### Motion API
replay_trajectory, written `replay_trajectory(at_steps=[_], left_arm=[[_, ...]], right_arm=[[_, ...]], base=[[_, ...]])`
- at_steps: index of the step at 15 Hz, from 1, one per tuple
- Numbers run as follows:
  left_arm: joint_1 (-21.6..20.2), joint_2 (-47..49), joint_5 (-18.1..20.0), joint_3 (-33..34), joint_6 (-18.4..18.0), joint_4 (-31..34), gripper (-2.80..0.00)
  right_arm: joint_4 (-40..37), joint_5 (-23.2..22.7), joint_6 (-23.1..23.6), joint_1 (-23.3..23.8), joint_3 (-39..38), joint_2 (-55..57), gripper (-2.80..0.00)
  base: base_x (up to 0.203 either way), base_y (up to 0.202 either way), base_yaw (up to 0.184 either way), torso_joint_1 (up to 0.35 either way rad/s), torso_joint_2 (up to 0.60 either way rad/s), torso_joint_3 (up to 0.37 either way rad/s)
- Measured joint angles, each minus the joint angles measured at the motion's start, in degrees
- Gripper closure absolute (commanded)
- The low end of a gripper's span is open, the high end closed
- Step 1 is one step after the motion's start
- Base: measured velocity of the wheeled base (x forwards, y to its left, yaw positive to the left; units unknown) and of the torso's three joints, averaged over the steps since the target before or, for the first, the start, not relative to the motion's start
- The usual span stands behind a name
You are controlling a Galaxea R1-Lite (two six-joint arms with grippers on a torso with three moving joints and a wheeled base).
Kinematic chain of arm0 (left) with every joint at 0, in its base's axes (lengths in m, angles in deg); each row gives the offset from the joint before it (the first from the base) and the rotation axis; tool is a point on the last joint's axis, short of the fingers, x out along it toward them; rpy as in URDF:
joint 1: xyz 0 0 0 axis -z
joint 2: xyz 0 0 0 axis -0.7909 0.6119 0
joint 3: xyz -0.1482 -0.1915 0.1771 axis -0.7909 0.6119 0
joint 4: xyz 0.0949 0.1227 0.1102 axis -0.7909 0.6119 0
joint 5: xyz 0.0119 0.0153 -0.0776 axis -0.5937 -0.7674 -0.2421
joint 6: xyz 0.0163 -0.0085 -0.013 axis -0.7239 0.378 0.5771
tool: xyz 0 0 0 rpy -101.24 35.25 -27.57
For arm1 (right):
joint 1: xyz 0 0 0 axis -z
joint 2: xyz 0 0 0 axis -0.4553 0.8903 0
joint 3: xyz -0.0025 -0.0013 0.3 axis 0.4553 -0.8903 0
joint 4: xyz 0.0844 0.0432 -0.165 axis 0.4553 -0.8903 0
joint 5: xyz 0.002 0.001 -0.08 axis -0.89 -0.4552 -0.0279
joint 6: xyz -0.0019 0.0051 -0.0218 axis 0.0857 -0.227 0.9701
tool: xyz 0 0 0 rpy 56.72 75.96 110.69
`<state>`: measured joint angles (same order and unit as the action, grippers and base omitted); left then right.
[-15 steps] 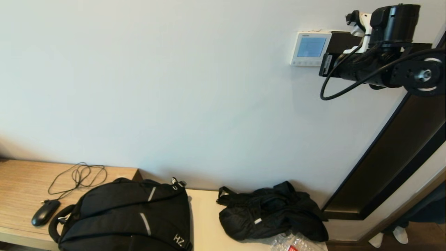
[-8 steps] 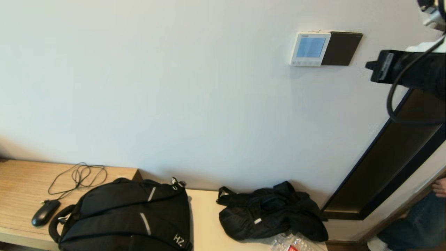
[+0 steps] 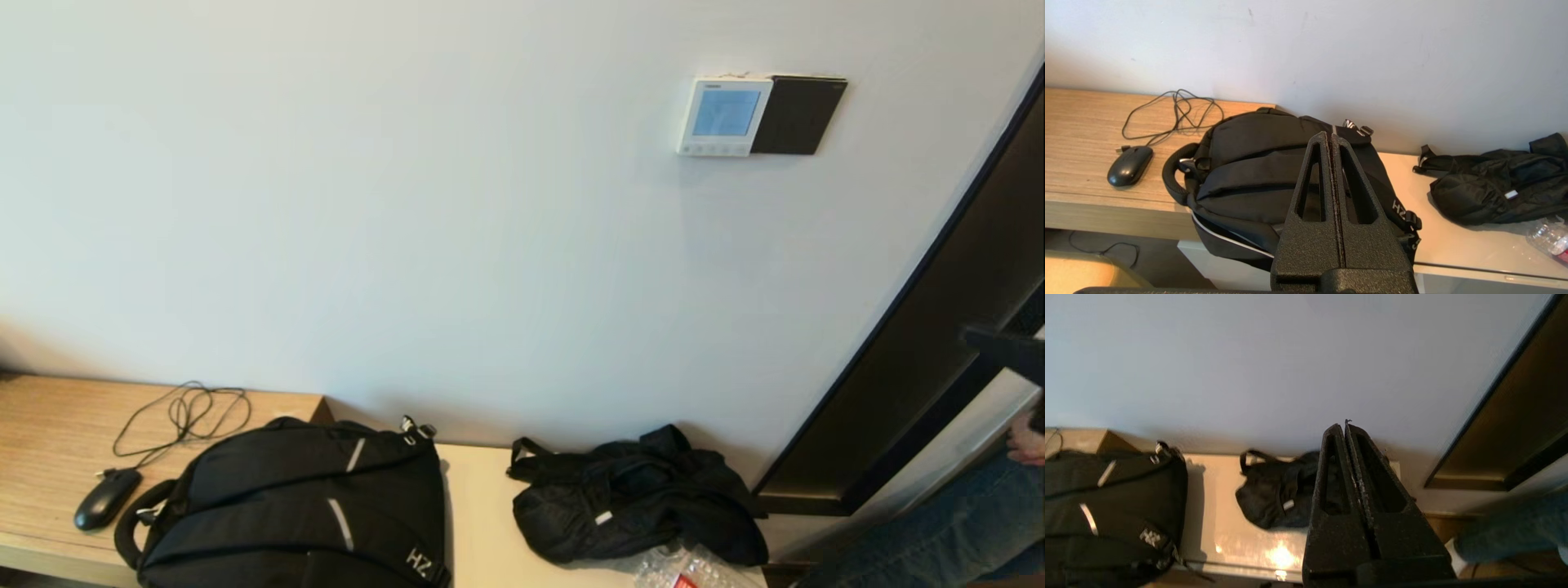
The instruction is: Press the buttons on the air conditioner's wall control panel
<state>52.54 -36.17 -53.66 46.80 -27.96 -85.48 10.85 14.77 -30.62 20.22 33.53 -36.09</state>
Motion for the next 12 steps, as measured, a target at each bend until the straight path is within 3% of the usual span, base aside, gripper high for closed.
replay_trajectory(at_steps=[6,12], left_arm=[[0.00,0.00,-0.04,0.00,-0.01,0.00,0.00],[0.00,0.00,-0.02,0.00,-0.01,0.00,0.00]], right_arm=[[-0.35,-6.43,2.23,5.94,-20.54,-19.27,0.00],[-1.26,-11.26,5.57,9.69,-35.16,-34.87,0.00]], base=[[0.000,0.000,0.000,0.000,0.00,0.000],[0.000,0.000,0.000,0.000,0.00,0.000]])
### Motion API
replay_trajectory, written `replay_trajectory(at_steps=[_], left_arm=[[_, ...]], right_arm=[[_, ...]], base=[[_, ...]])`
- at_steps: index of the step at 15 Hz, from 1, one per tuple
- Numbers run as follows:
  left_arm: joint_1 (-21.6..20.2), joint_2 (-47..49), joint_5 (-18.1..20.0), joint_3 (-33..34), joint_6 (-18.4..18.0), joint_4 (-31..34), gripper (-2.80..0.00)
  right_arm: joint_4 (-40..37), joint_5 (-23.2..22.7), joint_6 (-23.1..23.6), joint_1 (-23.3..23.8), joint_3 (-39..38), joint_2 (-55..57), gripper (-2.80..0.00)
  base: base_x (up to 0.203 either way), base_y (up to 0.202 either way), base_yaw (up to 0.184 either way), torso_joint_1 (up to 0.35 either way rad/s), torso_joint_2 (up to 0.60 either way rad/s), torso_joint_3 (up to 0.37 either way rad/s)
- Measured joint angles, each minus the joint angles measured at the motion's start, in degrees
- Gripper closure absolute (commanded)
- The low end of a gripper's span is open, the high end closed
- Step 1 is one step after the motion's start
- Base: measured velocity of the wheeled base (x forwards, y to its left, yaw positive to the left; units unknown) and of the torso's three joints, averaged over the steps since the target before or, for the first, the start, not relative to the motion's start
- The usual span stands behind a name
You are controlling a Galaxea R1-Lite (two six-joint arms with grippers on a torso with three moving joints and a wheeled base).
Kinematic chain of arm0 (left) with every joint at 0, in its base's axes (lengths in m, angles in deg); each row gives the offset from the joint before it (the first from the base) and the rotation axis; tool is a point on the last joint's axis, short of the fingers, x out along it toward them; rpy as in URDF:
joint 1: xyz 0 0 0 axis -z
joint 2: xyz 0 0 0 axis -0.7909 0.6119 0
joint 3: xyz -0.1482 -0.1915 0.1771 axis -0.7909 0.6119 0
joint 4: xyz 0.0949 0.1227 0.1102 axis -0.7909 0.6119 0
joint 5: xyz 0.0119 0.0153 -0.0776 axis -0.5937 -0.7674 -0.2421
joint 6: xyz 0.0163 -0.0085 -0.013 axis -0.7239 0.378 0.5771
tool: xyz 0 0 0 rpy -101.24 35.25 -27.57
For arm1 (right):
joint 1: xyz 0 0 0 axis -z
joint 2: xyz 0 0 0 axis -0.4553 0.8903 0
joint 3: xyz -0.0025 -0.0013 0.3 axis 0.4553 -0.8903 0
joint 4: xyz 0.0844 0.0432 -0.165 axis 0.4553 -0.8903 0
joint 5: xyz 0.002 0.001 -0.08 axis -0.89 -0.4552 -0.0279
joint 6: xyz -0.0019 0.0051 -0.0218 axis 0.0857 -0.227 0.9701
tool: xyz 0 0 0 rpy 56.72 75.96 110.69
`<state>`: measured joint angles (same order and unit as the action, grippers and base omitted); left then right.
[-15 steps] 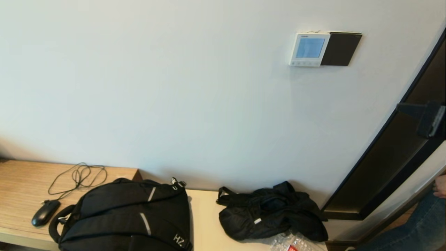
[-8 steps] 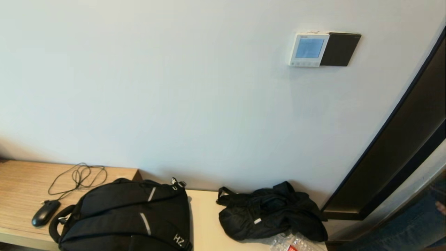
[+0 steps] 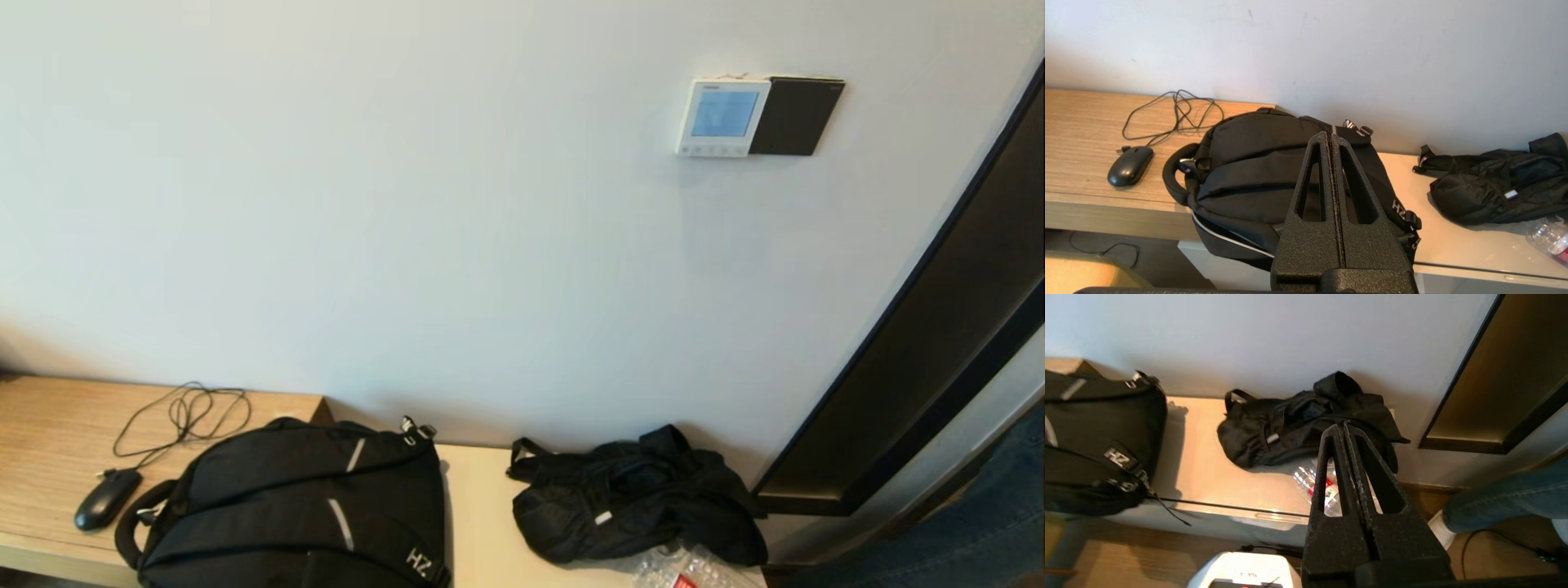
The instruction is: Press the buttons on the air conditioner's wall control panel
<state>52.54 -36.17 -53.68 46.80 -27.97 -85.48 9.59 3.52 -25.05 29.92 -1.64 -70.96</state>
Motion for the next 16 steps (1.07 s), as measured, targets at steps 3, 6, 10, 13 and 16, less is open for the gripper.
replay_trajectory(at_steps=[3,6,10,13,16], left_arm=[[0.00,0.00,0.00,0.00,0.01,0.00,0.00],[0.00,0.00,0.02,0.00,0.00,0.00,0.00],[0.00,0.00,0.02,0.00,0.00,0.00,0.00],[0.00,0.00,0.01,0.00,0.01,0.00,0.00],[0.00,0.00,0.02,0.00,0.00,0.00,0.00]], right_arm=[[-1.99,1.04,1.20,-0.62,-2.20,-6.25,0.00],[-6.23,4.61,1.38,-1.67,-1.63,-13.94,0.00],[-7.89,8.05,1.71,-1.95,-1.94,-17.82,0.00],[-4.63,9.10,3.39,-2.06,-3.79,-18.42,0.00],[-4.19,9.29,2.37,-2.12,-4.25,-18.54,0.00]], base=[[0.000,0.000,0.000,0.000,0.00,0.000],[0.000,0.000,0.000,0.000,0.00,0.000],[0.000,0.000,0.000,0.000,0.00,0.000],[0.000,0.000,0.000,0.000,0.00,0.000],[0.000,0.000,0.000,0.000,0.00,0.000]])
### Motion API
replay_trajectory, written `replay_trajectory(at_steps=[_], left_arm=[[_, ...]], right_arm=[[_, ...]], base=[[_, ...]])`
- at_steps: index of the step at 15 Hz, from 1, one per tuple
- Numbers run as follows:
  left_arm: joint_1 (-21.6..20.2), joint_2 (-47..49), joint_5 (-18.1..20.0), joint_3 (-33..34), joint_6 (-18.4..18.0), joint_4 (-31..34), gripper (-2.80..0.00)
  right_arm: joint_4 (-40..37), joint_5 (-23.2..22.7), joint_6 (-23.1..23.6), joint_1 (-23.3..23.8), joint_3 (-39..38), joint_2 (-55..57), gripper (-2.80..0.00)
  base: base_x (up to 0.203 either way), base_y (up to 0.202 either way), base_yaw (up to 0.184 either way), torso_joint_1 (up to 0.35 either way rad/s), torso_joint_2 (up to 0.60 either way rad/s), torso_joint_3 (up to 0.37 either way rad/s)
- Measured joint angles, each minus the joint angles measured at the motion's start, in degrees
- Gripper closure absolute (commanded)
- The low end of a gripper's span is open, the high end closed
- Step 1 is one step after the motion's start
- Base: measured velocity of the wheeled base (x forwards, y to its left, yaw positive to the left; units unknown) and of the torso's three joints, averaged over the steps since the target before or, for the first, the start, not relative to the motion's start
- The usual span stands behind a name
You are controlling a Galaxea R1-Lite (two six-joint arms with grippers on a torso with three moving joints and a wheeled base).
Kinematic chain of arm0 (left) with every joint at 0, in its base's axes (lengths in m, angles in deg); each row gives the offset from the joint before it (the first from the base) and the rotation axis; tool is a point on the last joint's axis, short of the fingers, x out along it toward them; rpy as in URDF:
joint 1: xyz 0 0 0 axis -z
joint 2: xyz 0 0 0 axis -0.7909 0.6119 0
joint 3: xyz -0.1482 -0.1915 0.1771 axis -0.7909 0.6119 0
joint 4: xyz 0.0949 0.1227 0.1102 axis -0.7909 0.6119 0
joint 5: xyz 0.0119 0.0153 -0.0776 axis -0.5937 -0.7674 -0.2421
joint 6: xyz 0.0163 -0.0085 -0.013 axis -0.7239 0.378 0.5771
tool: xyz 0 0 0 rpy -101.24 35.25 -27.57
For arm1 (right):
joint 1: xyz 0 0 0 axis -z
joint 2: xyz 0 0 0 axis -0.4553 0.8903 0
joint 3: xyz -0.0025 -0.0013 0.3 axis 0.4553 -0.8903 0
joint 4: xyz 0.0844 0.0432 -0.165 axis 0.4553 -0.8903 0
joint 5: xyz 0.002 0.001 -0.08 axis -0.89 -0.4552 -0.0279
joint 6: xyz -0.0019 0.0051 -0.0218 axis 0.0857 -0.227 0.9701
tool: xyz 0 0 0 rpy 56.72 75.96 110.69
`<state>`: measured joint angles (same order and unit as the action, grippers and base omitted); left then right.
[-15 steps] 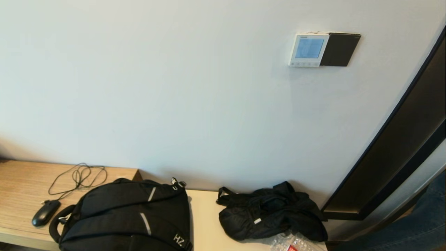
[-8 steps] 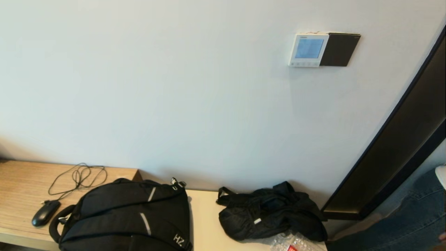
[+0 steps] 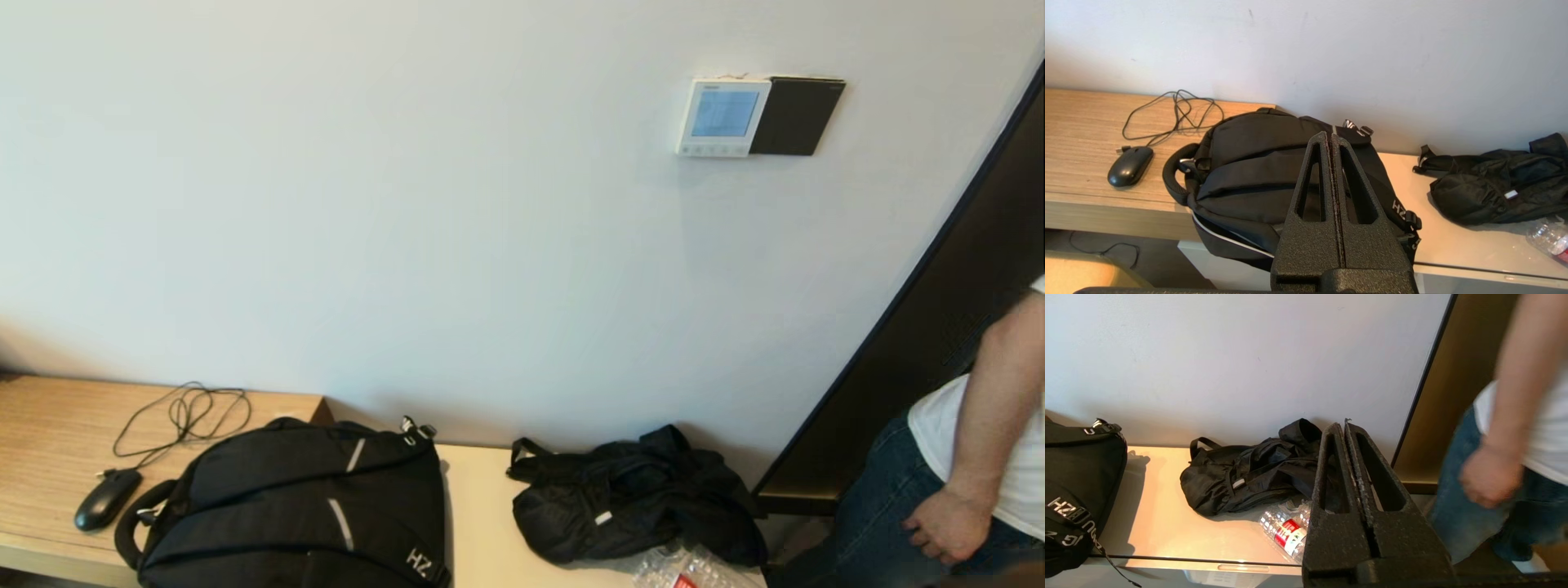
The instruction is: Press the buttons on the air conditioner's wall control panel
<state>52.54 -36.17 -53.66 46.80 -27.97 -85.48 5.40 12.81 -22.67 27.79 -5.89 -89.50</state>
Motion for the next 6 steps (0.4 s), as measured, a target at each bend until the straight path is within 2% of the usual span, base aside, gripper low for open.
replay_trajectory(at_steps=[6], left_arm=[[0.00,0.00,0.00,0.00,0.01,0.00,0.00]], right_arm=[[0.11,0.07,-1.18,0.04,-0.07,0.00,0.00]], base=[[0.000,0.000,0.000,0.000,0.00,0.000]])
